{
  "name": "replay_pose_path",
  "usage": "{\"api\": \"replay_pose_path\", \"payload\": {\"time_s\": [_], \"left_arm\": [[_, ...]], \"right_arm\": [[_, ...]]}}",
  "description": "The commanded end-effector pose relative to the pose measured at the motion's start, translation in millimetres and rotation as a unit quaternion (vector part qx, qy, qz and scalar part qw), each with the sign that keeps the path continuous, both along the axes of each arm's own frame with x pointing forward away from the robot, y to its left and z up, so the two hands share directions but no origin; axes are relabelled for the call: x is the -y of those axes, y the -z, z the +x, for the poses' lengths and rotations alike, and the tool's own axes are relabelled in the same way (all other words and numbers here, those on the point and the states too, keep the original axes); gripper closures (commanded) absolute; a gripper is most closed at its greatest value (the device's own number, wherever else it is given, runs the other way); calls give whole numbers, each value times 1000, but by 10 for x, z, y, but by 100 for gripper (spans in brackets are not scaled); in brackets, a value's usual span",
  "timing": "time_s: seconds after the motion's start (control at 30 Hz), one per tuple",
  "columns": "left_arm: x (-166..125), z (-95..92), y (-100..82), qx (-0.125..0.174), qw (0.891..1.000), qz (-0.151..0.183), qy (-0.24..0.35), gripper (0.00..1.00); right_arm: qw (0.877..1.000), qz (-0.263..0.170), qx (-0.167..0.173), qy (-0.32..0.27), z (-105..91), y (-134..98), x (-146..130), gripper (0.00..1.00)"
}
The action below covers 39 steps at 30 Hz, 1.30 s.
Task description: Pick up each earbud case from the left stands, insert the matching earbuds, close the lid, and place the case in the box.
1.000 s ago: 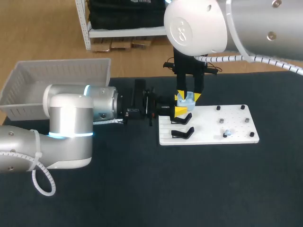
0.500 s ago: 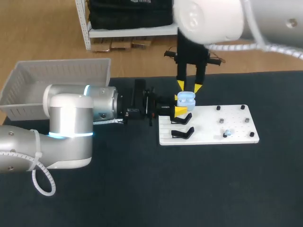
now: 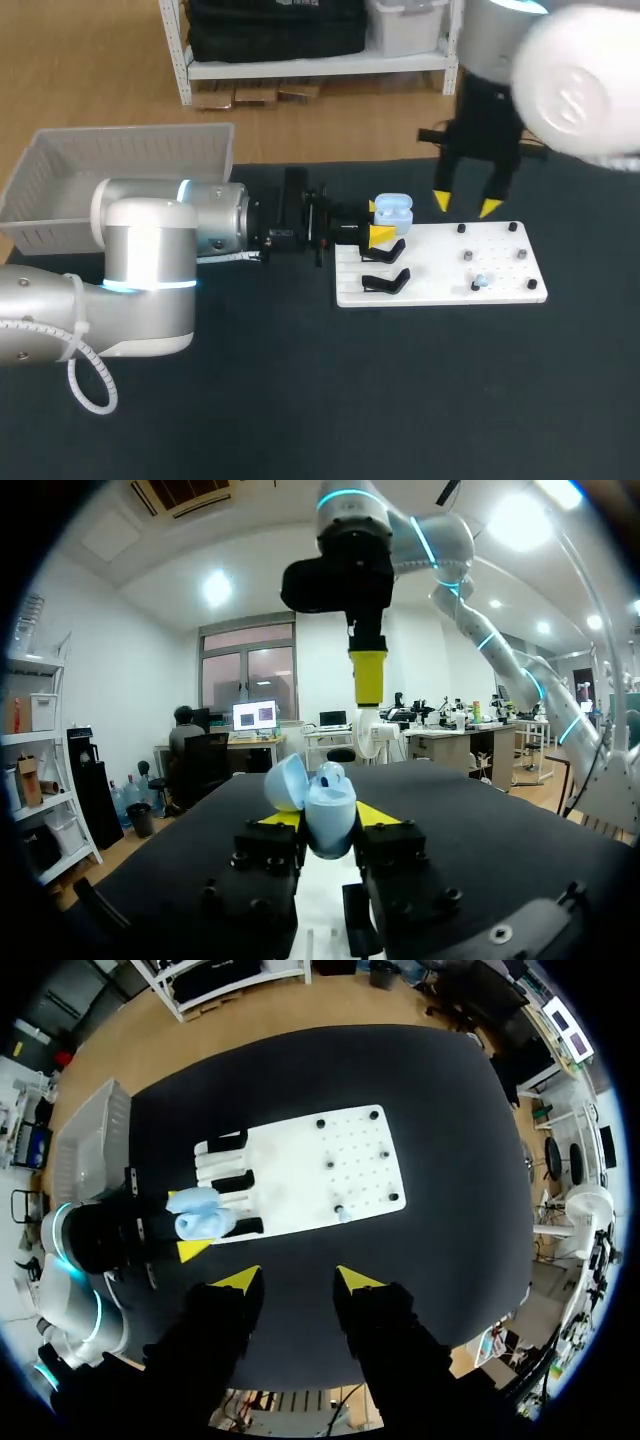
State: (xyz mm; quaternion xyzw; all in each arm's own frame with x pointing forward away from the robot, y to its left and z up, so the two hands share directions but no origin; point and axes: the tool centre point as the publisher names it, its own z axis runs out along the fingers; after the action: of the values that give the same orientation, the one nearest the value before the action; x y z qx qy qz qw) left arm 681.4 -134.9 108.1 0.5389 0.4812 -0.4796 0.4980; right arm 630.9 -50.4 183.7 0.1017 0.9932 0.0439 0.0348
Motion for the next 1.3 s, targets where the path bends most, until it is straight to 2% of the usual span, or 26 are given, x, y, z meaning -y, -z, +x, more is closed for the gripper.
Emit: {"api": "replay_pose_path", "payload": {"time_s": [0.03,0.33,0.5,0.7,1.03,1.3], "left_arm": [[1,-5,11,2,1000,-2,-2,100],[1,-5,11,2,1000,-2,-2,100],[1,-5,11,2,1000,-2,-2,100],[1,-5,11,2,1000,-2,-2,100],[1,-5,11,2,1000,-2,-2,100],[1,-5,11,2,1000,-2,-2,100]], "right_arm": [[994,72,77,2,-141,63,358,58],[996,67,65,17,-158,322,369,54],[996,71,49,24,-185,549,321,54],[997,63,46,24,-170,809,358,54],[998,38,38,12,-110,1118,380,54],[998,43,41,7,-56,1279,422,54]]}}
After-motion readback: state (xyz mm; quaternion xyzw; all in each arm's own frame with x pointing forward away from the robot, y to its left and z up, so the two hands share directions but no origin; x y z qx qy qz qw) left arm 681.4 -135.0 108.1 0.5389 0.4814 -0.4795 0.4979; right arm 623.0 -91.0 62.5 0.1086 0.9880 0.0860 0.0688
